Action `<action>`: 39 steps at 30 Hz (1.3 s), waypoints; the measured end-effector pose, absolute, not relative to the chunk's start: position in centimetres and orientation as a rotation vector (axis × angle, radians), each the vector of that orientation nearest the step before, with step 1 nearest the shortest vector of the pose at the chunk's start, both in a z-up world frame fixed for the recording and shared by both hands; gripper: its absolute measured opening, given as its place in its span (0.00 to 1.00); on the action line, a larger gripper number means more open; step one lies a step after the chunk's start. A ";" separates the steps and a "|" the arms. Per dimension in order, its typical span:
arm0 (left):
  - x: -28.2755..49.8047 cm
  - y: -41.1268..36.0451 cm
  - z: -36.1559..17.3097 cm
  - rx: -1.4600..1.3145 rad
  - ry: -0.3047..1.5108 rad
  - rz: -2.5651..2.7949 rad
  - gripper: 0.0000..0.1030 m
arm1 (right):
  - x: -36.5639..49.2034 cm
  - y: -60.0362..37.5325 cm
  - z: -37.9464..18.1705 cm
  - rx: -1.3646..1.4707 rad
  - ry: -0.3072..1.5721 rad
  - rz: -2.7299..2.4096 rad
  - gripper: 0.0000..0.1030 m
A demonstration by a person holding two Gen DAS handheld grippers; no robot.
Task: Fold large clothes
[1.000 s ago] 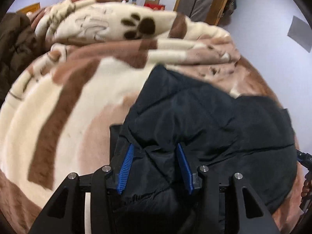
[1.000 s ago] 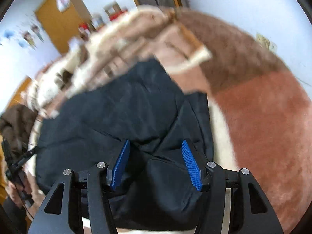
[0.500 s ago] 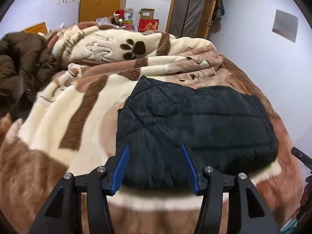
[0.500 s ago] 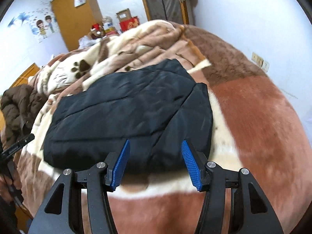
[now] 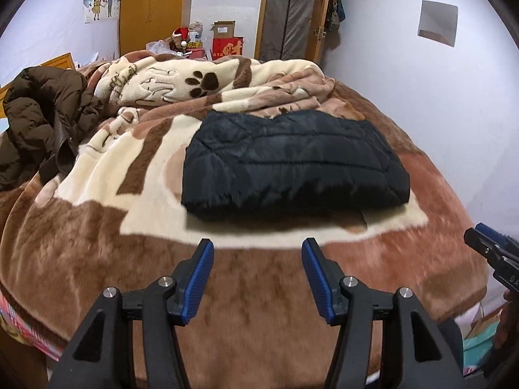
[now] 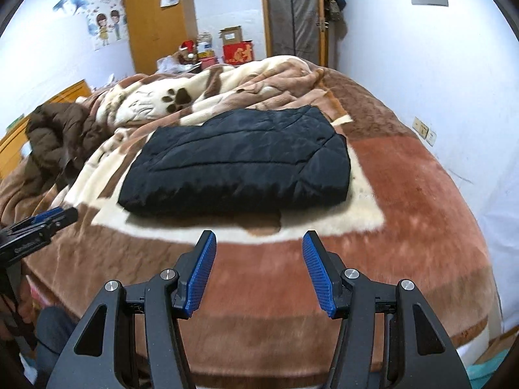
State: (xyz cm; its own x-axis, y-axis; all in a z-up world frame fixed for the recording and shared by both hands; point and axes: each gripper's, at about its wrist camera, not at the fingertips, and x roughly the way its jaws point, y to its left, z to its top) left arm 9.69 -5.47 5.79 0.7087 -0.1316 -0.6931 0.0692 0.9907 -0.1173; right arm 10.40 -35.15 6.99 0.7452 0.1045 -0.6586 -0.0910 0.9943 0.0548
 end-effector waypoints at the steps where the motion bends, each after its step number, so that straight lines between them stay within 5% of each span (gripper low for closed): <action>1: 9.2 -5.6 5.6 -0.084 0.782 -0.114 0.57 | 9.7 -34.9 6.9 0.011 0.727 0.109 0.54; 39: 5.6 -8.2 4.3 -0.059 0.833 -0.149 0.57 | 6.2 -34.1 4.6 -0.006 0.793 0.105 0.54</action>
